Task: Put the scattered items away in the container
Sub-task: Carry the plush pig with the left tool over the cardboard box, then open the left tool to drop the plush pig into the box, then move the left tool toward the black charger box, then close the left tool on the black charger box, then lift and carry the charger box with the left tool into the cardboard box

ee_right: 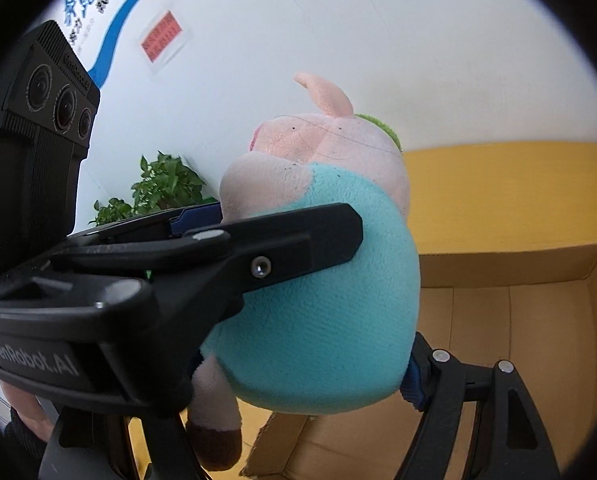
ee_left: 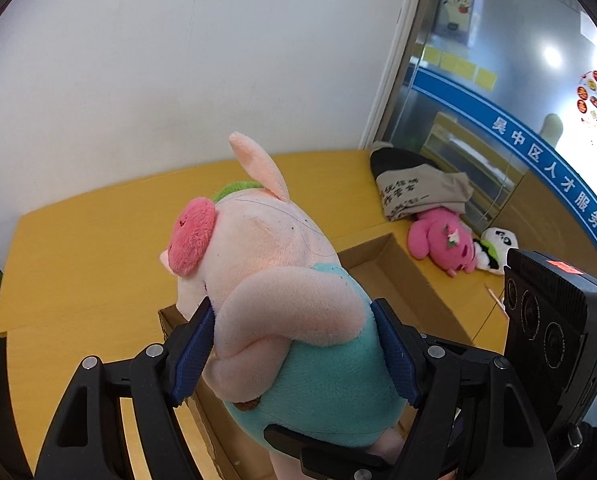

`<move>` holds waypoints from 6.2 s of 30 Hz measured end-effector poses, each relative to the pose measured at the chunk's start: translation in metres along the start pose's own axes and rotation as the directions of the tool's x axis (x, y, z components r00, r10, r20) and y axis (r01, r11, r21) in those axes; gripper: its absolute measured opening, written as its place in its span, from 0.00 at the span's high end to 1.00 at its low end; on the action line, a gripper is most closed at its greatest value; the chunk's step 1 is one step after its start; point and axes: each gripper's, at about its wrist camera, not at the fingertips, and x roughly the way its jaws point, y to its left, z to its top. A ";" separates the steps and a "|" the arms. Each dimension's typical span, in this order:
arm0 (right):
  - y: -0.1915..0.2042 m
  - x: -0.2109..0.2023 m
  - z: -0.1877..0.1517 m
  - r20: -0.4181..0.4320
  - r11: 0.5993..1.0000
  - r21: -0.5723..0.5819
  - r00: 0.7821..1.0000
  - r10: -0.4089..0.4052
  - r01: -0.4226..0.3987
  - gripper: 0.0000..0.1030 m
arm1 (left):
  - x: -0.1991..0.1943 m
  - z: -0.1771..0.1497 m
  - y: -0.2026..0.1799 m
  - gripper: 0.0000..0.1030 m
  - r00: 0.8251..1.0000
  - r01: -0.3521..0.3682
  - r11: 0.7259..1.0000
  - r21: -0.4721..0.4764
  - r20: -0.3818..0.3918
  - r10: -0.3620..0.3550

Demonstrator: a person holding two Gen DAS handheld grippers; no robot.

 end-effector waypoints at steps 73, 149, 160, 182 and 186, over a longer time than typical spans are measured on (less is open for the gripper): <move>-0.079 -0.231 -0.164 0.151 0.906 -0.162 0.917 -0.369 0.391 0.02 | -0.091 -0.215 -0.238 0.00 0.951 -0.105 0.984 -0.143 0.274 0.141; -0.123 -0.177 -0.368 -0.583 0.954 -0.121 0.797 0.156 -0.275 0.01 | 0.010 -0.408 -0.240 0.04 0.900 0.237 0.965 -0.114 -0.347 -0.262; -0.069 -0.165 -0.392 -0.408 0.869 -0.493 0.896 -0.177 -0.053 0.00 | 0.011 -0.415 -0.250 0.24 0.866 0.345 0.917 -0.199 -0.311 -0.393; -0.037 -0.196 -0.318 -0.072 0.795 -0.588 0.970 -0.234 0.148 0.15 | -0.039 -0.334 -0.241 0.35 0.971 0.216 0.969 -0.120 -0.075 -0.226; -0.023 -0.199 -0.279 0.014 0.757 -0.624 0.972 -0.236 0.193 0.15 | -0.054 -0.294 -0.233 0.35 0.980 0.199 0.978 -0.063 -0.001 -0.199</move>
